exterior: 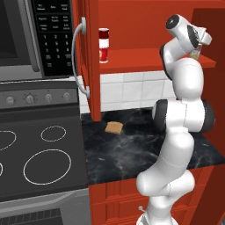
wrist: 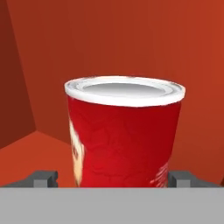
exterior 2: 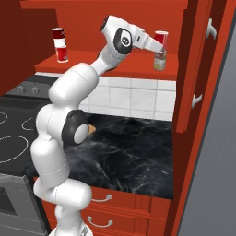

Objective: Stack two cans on top of the other two cans in the cabinet.

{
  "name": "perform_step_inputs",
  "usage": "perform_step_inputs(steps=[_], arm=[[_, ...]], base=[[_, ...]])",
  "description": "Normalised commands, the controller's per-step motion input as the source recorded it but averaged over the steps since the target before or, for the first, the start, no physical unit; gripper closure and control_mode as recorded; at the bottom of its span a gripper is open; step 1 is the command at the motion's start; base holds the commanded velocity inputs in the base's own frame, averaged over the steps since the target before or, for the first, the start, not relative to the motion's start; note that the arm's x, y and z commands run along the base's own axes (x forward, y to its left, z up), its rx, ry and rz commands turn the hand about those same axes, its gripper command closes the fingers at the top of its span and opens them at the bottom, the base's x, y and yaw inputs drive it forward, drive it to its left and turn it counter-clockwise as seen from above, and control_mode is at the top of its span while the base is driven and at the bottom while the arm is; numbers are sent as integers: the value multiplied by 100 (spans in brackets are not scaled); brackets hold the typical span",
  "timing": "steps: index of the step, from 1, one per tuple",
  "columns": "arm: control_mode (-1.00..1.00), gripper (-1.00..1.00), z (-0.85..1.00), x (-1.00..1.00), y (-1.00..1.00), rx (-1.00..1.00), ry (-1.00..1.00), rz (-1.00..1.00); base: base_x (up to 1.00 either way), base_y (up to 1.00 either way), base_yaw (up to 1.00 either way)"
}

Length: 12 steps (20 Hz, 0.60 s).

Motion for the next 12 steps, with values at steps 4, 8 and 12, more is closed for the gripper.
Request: perform_step_inputs(steps=[4, 8, 12], arm=[[-100, -100, -1, -1, 19, 0, 0, 0], [-100, -100, -4, 0, 19, 0, 0, 0], [-100, -100, -3, 2, 11, 0, 0, 0]], base=[[0, 0, 0], [0, 0, 0], [0, 0, 0]])
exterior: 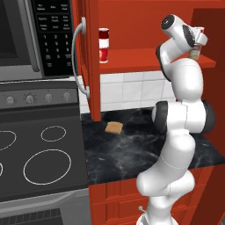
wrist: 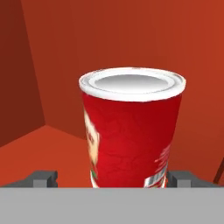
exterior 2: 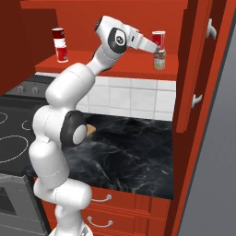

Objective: Stack two cans on top of the other two cans in the cabinet.

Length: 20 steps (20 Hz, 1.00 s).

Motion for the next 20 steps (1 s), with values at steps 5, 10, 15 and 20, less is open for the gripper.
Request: perform_step_inputs(steps=[5, 10, 15, 20], arm=[[-100, -100, -6, -4, 17, 0, 0, 0], [-100, -100, -2, -10, 13, 0, 0, 0], [-100, -100, -7, -30, 20, 0, 0, 0], [-100, -100, -11, -44, 27, 0, 7, 19]], base=[[0, 0, 0], [0, 0, 0], [0, 0, 0], [0, 0, 0]])
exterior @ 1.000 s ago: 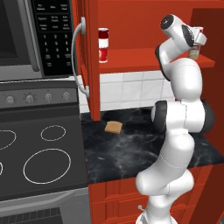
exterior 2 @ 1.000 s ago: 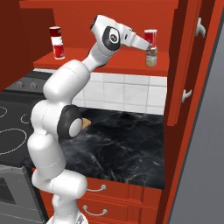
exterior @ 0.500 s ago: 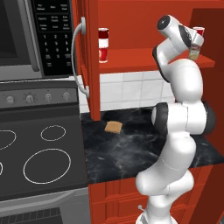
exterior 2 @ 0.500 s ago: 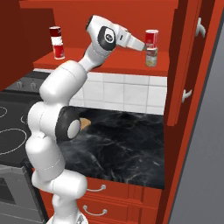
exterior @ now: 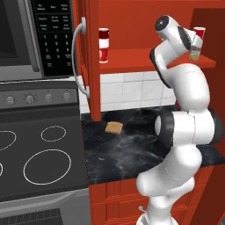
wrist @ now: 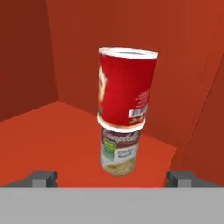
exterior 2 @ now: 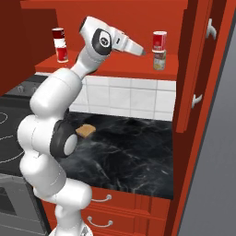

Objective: Stack two cans on top of the other two cans in the cabinet.

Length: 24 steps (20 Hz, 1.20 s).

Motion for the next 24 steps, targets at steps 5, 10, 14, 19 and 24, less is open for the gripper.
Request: perform_step_inputs(steps=[5, 10, 14, 19, 24], arm=[[-100, -100, -16, -48, 32, 0, 1, 58], [-100, -100, -14, -43, 32, 2, 1, 64], [-100, -100, -7, -67, 39, 10, 8, 33], [-100, -100, -4, -63, 52, 2, 13, 23], [-100, -100, -4, -64, 46, 0, 16, 3]], base=[[0, 0, 0], [0, 0, 0], [0, 0, 0], [0, 0, 0], [0, 0, 0]])
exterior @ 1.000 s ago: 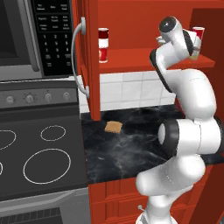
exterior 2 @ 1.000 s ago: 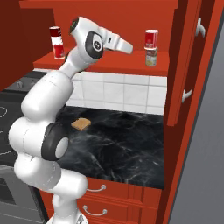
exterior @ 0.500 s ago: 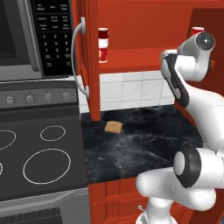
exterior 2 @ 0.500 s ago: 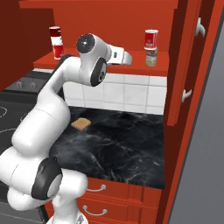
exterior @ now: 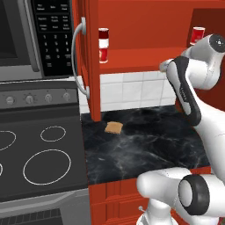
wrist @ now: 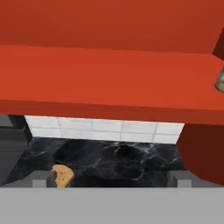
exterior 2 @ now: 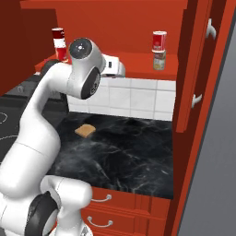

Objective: Stack two cans on top of the other two cans in the cabinet.

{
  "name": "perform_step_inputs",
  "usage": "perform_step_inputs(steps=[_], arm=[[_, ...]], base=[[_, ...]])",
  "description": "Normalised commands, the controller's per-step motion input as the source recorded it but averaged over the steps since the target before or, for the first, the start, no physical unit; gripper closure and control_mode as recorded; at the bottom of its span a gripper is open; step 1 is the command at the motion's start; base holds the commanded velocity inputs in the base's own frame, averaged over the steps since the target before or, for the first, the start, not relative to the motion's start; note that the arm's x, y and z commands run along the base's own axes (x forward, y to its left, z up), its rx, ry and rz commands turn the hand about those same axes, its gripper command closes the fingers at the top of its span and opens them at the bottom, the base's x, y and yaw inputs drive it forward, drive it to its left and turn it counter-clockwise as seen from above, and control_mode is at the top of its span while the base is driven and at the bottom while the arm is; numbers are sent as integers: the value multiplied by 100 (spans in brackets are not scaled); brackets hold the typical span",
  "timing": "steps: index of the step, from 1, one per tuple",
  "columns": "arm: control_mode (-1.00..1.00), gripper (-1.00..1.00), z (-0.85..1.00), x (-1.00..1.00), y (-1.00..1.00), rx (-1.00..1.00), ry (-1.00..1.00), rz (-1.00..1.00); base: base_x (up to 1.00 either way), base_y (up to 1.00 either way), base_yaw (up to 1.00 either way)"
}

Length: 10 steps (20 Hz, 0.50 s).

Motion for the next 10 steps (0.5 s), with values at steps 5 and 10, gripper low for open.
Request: perform_step_inputs(steps=[5, 10], arm=[[-100, -100, -9, -61, 35, 4, 17, 0], [-100, -100, -23, -60, 20, 9, 8, 0]], base=[[0, 0, 0], [0, 0, 0]])
